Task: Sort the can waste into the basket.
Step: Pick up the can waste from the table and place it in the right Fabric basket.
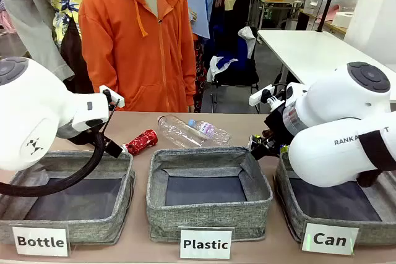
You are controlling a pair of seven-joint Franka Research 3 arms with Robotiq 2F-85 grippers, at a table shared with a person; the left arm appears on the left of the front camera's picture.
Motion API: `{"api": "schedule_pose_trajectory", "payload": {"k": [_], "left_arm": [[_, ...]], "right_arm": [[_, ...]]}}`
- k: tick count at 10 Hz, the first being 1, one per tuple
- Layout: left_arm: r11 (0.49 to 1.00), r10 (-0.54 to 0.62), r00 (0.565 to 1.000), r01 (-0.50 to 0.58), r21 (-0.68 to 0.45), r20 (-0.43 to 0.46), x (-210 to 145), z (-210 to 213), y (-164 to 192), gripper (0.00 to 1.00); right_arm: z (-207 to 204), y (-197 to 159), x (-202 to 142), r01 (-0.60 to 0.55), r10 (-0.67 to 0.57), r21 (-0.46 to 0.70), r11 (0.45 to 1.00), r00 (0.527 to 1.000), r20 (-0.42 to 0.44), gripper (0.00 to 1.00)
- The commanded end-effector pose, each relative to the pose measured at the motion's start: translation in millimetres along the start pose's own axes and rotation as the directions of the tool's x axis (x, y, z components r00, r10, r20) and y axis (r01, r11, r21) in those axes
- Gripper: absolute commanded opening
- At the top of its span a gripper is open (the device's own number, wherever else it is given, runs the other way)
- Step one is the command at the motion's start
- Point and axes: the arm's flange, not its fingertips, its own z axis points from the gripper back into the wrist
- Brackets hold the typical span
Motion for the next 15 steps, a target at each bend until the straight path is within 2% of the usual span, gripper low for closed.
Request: {"api": "schedule_pose_trajectory", "payload": {"k": [1,15], "left_arm": [[1.0,0.0,1.0,0.0,0.0,0.0,0.0,0.0,0.0,1.0],[1.0,0.0,1.0,0.0,0.0,0.0,0.0,0.0,0.0,1.0]], "right_arm": [[0.0,0.0,0.0,0.0,0.0,0.0,1.0,1.0,0.0,1.0],[0.0,0.1,0.0,-0.001,0.001,0.0,1.0,1.0,0.0,1.0]]}}
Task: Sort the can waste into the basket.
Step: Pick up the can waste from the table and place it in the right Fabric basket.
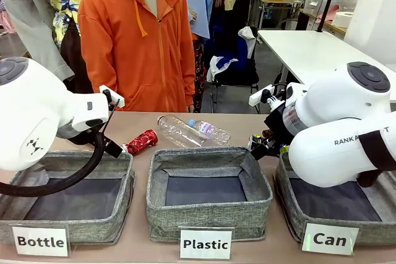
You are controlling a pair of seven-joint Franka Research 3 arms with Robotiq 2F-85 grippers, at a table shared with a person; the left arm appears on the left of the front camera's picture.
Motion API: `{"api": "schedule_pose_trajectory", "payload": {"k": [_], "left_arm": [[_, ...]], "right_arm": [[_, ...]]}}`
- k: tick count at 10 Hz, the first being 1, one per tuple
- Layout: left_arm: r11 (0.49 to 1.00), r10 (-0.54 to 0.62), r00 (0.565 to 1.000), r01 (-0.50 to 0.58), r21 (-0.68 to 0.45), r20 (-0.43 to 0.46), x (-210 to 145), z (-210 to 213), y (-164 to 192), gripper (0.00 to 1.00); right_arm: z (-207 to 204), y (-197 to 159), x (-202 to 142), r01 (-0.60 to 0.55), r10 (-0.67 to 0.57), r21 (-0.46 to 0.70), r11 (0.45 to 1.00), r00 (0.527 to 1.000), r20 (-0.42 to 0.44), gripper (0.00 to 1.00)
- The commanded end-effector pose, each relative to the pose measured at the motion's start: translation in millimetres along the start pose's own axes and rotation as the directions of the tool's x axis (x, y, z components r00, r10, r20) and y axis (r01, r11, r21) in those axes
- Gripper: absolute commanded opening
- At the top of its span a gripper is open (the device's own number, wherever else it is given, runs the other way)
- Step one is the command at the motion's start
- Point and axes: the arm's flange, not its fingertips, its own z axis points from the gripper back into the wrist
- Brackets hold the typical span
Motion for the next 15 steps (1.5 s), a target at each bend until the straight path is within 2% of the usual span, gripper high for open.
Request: {"api": "schedule_pose_trajectory", "payload": {"k": [1,4,5,6,7,8,9,10,11,12,13,15], "left_arm": [[1.0,0.0,1.0,0.0,0.0,0.0,0.0,0.0,0.0,1.0],[0.99,0.016,0.987,0.008,-0.143,0.161,18.8,94.4,-14.7,1.0],[0.982,0.053,0.983,-0.02,-0.187,0.176,12.7,124.2,-18.7,1.0],[0.973,0.109,0.983,-0.076,-0.219,0.145,-0.5,150.4,-18.1,1.0],[0.933,0.115,0.982,-0.056,-0.356,0.147,-20.2,175.3,-8.1,1.0],[0.834,0.005,0.984,0.095,-0.543,0.18,-52.8,210.8,8.7,1.0],[0.84,0.06,0.975,0.068,-0.538,0.216,-77.6,226.8,27.6,1.0],[0.802,0.146,0.955,0.039,-0.595,0.259,-110.2,236.1,67.7,1.0],[0.785,0.198,0.945,0.006,-0.619,0.26,-120.3,225.9,90.7,1.0],[0.719,0.34,0.904,-0.074,-0.691,0.257,-140.9,203.0,117.3,1.0],[0.628,0.48,0.839,-0.125,-0.768,0.256,-175.5,178.7,142.2,1.0],[0.538,0.626,0.746,-0.202,-0.818,0.227,-214.7,154.4,165.6,1.0]], "right_arm": [[15.1,-4.3,8.2,-0.015,0.015,-0.013,1.0,1.0,0.001,1.0],[102.8,-18.5,31.9,-0.082,0.081,-0.001,0.997,0.994,0.078,1.0],[127.7,-19.2,27.1,-0.089,0.088,0.016,0.996,0.994,0.064,1.0],[149.3,-24.7,15.5,-0.08,0.077,0.06,0.995,0.995,0.064,1.0],[168.5,-36.2,2.0,0.018,-0.028,0.124,0.992,0.996,0.086,1.0],[190.7,-54.7,-19.2,0.128,-0.166,0.268,0.955,0.979,0.122,1.0],[205.3,-79.3,-45.5,0.165,-0.244,0.383,0.909,0.955,0.167,1.0],[213.1,-117.4,-84.6,0.23,-0.384,0.526,0.819,0.901,0.203,1.0],[209.9,-135.7,-101.7,0.169,-0.37,0.587,0.791,0.897,0.241,1.0],[197.3,-168.6,-130.5,0.199,-0.453,0.656,0.729,0.858,0.243,1.0],[180.4,-201.8,-164.6,0.231,-0.574,0.758,0.61,0.789,0.221,1.0],[164.8,-232.9,-204.6,0.306,-0.724,0.812,0.497,0.662,0.194,1.0]]}}
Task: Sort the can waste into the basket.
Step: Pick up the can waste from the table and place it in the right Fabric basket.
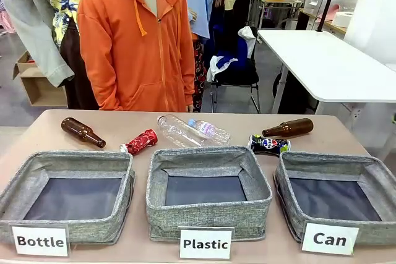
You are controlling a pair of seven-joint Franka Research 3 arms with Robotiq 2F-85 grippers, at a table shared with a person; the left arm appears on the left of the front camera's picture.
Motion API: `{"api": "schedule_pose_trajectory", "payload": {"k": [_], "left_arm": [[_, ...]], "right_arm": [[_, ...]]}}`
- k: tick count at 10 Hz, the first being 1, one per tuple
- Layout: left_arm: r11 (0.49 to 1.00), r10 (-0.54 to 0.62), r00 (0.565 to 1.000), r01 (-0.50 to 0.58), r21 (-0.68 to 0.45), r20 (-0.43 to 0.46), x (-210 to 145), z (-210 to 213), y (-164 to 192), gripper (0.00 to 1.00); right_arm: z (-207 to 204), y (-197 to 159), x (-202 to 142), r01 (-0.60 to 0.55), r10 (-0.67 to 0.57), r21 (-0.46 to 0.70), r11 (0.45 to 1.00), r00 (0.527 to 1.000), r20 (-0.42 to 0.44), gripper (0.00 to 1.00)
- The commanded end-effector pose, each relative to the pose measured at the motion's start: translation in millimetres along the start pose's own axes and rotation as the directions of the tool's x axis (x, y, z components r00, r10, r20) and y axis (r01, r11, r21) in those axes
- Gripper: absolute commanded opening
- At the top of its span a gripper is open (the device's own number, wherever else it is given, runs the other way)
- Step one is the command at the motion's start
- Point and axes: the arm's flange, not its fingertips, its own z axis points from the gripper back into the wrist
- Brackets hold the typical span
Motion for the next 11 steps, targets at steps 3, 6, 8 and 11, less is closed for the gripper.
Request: {"api": "schedule_pose_trajectory", "payload": {"k": [3,6,8,11], "left_arm": [[0.992,0.128,0.974,-0.125,-0.031,0.188,-29.3,-31.8,18.1,1.0],[0.994,0.11,0.987,-0.106,-0.034,0.116,-16.2,6.9,37.0,1.0],[0.994,0.11,0.987,-0.106,-0.034,0.116,-16.2,6.9,37.0,1.0],[0.99,0.137,0.985,-0.134,-0.033,0.101,-19.5,5.8,37.8,1.0]], "right_arm": [[-1.0,-46.5,-1.0,0.256,-0.256,0.023,0.966,0.955,0.149,1.0],[16.9,-37.1,-16.8,0.174,-0.176,0.029,0.984,0.978,0.115,1.0],[16.9,-37.1,-16.8,0.174,-0.176,0.029,0.984,0.978,0.115,1.0],[16.9,-37.1,-16.8,0.174,-0.176,0.029,0.984,0.978,0.115,1.0]]}}
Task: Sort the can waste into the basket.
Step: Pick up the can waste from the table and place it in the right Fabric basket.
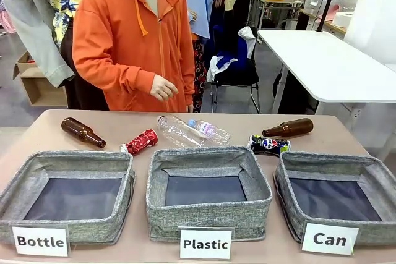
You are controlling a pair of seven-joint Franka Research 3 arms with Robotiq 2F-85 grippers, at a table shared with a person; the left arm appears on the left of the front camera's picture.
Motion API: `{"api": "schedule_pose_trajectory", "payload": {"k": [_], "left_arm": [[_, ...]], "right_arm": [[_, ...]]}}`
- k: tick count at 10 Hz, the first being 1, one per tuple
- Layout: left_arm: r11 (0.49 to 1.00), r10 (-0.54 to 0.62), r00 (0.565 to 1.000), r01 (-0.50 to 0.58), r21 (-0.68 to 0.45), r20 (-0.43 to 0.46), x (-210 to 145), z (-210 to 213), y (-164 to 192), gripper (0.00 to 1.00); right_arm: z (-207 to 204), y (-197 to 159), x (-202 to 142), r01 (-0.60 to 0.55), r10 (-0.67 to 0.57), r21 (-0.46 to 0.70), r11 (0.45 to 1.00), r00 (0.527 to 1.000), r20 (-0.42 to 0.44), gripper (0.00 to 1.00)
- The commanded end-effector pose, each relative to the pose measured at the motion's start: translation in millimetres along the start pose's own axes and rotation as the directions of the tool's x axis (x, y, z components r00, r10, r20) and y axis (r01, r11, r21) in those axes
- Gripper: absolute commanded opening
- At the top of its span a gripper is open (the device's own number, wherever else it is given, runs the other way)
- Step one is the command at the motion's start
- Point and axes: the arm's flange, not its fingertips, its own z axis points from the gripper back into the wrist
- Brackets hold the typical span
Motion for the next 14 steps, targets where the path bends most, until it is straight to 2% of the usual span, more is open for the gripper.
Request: {"api": "schedule_pose_trajectory", "payload": {"k": [1,3,5,7,8,9,10,11,12,13,14], "left_arm": [[0.99,-0.073,0.997,0.075,0.119,-0.017,6.8,-15.4,-18.8,1.0],[0.962,-0.206,0.954,0.238,0.136,-0.218,49.6,-73.8,-53.1,1.0],[0.922,-0.279,0.863,0.363,0.135,-0.421,90.1,-150.7,-80.1,1.0],[0.88,-0.287,0.797,0.438,0.182,-0.532,97.3,-210.9,-82.2,1.0],[0.819,-0.294,0.76,0.513,0.257,-0.58,91.7,-238.8,-76.6,1.0],[0.792,-0.301,0.724,0.553,0.26,-0.621,85.6,-257.8,-72.1,1.0],[0.76,-0.312,0.718,0.581,0.291,-0.622,81.4,-272.1,-69.4,1.0],[0.807,-0.307,0.704,0.549,0.217,-0.641,86.9,-258.7,-74.2,1.0],[0.893,-0.325,0.775,0.44,0.094,-0.542,105.3,-198.4,-85.7,1.0],[0.921,-0.333,0.818,0.389,0.025,-0.469,107.4,-135.8,-88.5,1.0],[0.937,-0.329,0.851,0.349,-0.026,-0.41,93.9,-74.6,-85.9,1.0]], "right_arm": [[-1.2,-0.3,2.5,-0.031,0.031,0.012,0.999,0.999,0.02,1.0],[-1.2,-0.3,2.5,-0.031,0.031,0.012,0.999,0.999,0.02,1.0],[-1.2,-0.3,2.5,-0.031,0.031,0.012,0.999,0.999,0.02,1.0],[-1.2,-0.3,2.5,-0.031,0.031,0.012,0.999,0.999,0.02,1.0],[-1.2,-0.3,2.5,-0.031,0.031,0.012,0.999,0.999,0.02,1.0],[-1.2,-0.3,2.5,-0.031,0.031,0.012,0.999,0.999,0.02,1.0],[-1.2,-0.3,2.5,-0.031,0.031,0.012,0.999,0.999,0.02,1.0],[-1.2,-0.3,2.5,-0.031,0.031,0.012,0.999,0.999,0.02,1.0],[-1.2,-0.3,2.5,-0.031,0.031,0.012,0.999,0.999,0.02,1.0],[-1.2,-0.3,2.5,-0.031,0.031,0.012,0.999,0.999,0.02,1.0],[-1.2,-0.3,2.5,-0.031,0.031,0.012,0.999,0.999,0.02,1.0]]}}
